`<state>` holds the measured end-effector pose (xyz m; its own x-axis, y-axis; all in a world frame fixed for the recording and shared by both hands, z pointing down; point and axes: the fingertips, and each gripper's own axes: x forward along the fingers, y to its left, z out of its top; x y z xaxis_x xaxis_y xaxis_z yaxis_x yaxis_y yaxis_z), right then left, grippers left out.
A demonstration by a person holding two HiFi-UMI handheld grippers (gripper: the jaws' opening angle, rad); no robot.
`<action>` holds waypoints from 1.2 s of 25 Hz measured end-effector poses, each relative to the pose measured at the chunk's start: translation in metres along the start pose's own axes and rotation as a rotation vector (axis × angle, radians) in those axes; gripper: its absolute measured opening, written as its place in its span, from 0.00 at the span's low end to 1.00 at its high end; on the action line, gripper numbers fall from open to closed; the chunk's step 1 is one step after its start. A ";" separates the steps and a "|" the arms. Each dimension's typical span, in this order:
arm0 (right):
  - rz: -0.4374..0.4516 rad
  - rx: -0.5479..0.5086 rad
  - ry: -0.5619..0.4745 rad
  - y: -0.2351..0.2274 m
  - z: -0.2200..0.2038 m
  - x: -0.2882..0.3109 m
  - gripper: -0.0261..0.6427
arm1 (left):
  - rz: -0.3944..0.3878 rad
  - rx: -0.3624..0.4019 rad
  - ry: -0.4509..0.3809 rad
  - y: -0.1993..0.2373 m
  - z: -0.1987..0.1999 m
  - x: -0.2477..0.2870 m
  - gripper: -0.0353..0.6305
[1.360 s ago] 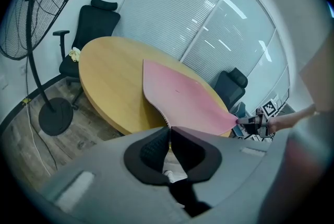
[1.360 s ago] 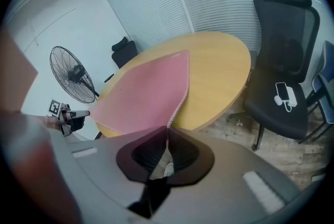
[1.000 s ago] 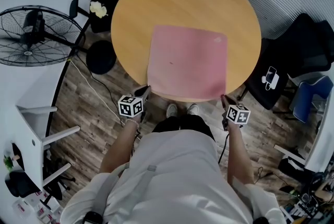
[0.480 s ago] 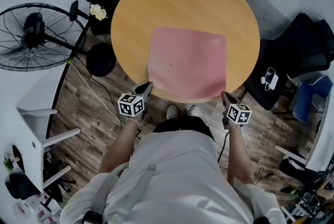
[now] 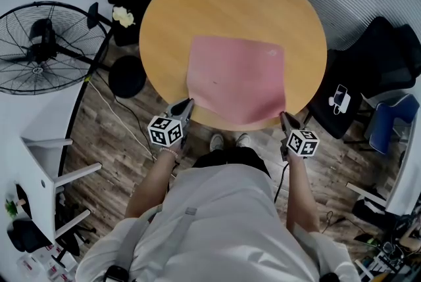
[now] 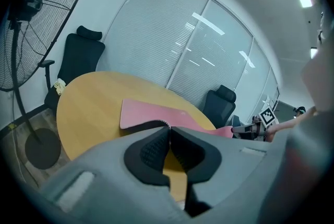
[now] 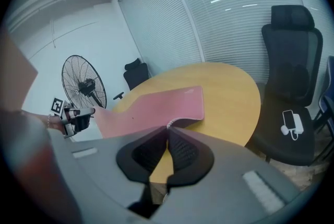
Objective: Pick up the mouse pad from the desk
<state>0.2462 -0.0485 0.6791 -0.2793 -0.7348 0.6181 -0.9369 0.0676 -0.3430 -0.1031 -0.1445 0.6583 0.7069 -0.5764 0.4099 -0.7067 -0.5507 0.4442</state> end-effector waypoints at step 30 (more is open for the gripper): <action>0.023 -0.098 -0.221 0.030 0.103 -0.024 0.06 | 0.000 0.084 -0.194 -0.032 0.101 -0.005 0.07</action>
<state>0.2463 -0.0982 0.5813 -0.2581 -0.8616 0.4371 -0.9498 0.1435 -0.2780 -0.0874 -0.1850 0.5620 0.6938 -0.6770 0.2453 -0.7122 -0.5946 0.3731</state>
